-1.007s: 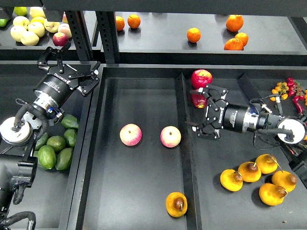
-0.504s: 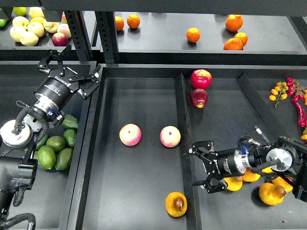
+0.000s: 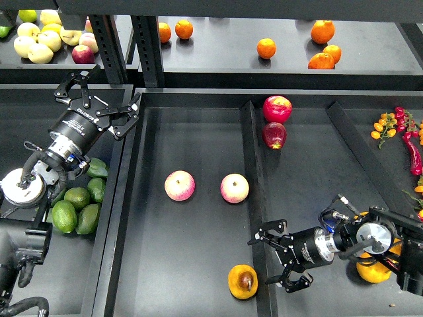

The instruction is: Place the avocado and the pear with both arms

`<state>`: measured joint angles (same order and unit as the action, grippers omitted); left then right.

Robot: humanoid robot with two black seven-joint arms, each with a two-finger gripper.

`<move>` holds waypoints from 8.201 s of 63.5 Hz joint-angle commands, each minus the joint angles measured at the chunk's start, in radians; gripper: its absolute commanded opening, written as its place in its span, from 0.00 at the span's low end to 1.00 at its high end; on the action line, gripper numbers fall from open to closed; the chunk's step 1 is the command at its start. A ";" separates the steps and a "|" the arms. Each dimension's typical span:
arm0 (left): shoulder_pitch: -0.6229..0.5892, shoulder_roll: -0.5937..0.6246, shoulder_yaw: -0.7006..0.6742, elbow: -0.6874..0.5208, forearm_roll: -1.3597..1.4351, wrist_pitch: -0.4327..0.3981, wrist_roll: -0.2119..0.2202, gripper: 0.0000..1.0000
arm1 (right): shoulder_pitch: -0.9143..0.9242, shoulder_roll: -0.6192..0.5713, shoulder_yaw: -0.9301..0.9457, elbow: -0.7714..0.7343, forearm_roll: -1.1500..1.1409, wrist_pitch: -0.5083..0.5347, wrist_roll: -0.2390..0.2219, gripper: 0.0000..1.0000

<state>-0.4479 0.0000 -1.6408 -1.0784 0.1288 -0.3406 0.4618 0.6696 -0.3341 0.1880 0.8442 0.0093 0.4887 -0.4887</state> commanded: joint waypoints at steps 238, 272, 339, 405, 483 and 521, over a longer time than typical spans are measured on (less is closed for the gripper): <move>0.017 0.000 0.030 0.025 0.002 -0.035 0.001 0.99 | 0.034 -0.002 0.094 -0.134 0.302 0.000 0.000 0.13; 0.017 0.000 0.030 0.029 0.002 -0.037 0.001 0.99 | 0.015 -0.229 -0.099 0.007 0.446 0.000 0.000 0.17; 0.017 0.000 0.030 0.028 0.002 -0.035 0.001 0.99 | -0.084 -0.187 -0.116 -0.042 0.394 0.000 0.000 0.66; 0.017 0.000 0.030 0.029 0.002 -0.032 -0.063 0.99 | -0.105 0.319 0.829 -0.438 0.388 0.000 0.000 0.99; -0.029 0.000 0.058 0.109 0.002 -0.021 -0.098 0.99 | -0.047 0.334 1.254 -0.409 -0.098 0.000 0.420 0.99; -0.029 0.000 0.058 0.112 0.002 -0.018 -0.150 1.00 | -0.047 0.334 1.274 -0.384 -0.100 0.000 0.403 0.99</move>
<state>-0.4771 0.0000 -1.5831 -0.9635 0.1303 -0.3590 0.3132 0.6217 0.0000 1.4586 0.4613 -0.0891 0.4887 -0.0859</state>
